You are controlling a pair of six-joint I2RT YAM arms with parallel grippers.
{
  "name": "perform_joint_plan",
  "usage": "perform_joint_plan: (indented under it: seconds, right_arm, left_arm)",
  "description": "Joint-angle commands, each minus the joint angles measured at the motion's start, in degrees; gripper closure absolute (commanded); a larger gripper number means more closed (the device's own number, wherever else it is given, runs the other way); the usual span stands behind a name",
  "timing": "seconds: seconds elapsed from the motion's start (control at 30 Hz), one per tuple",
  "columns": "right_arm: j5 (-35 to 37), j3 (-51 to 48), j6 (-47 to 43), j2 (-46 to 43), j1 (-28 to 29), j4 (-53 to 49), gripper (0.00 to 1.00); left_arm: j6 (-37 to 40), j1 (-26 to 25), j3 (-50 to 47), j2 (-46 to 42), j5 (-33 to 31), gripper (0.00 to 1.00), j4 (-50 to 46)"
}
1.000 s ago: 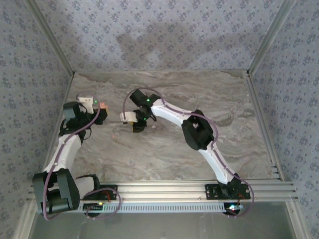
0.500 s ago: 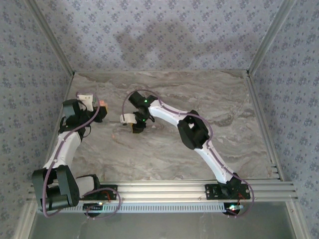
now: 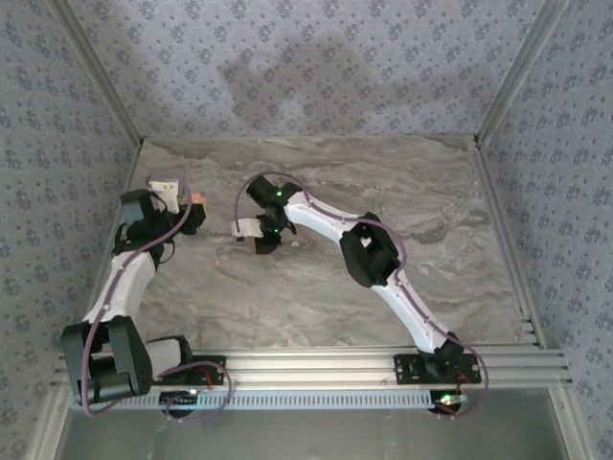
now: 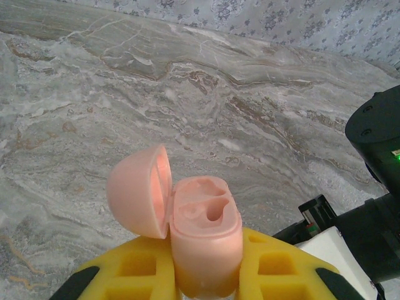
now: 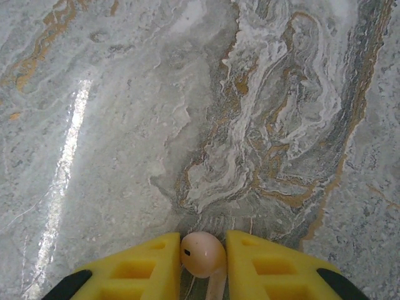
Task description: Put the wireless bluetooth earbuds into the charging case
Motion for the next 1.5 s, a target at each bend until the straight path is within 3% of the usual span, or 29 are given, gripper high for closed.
perform_joint_plan:
  seconds: [0.0,0.17,0.37,0.67,0.97,1.1,1.3,1.47]
  right_arm:
    - [1.98,1.48,-1.32,1.39,-0.32,-3.13,0.77]
    - [2.62,-1.15,0.82,-1.20,-0.49,-2.71,0.79]
    - [6.37,-19.15,10.75,-12.29,-1.10,6.27,0.80]
    - [15.82,-48.66,35.08,-31.19,-2.79,18.79,0.80]
    - [23.92,-67.91,60.42,-42.35,-2.83,23.54,0.79]
    - [25.57,-70.58,66.65,-45.17,-2.88,22.84,0.78]
    - [21.96,-62.19,73.37,-45.42,-3.62,10.57,0.52]
    - [16.95,-54.25,74.90,-45.40,-5.25,-0.34,0.44]
  left_arm:
    - [1.52,0.45,2.29,0.13,0.64,0.86,-0.72]
    - [2.61,0.38,2.91,-0.16,0.95,0.86,-2.33]
    - [2.92,-0.05,2.57,-1.53,1.16,0.87,-3.03]
    - [3.56,-7.32,2.82,-1.52,-0.72,0.87,-2.84]
    - [3.46,-13.45,4.33,-1.15,-2.53,0.87,-2.43]
    - [4.09,-14.62,4.97,-1.65,-2.92,0.87,-3.62]
    - [4.32,-15.02,5.20,-2.61,-3.23,0.87,-4.53]
    - [4.49,-15.35,4.93,-3.58,-3.19,0.86,-4.90]
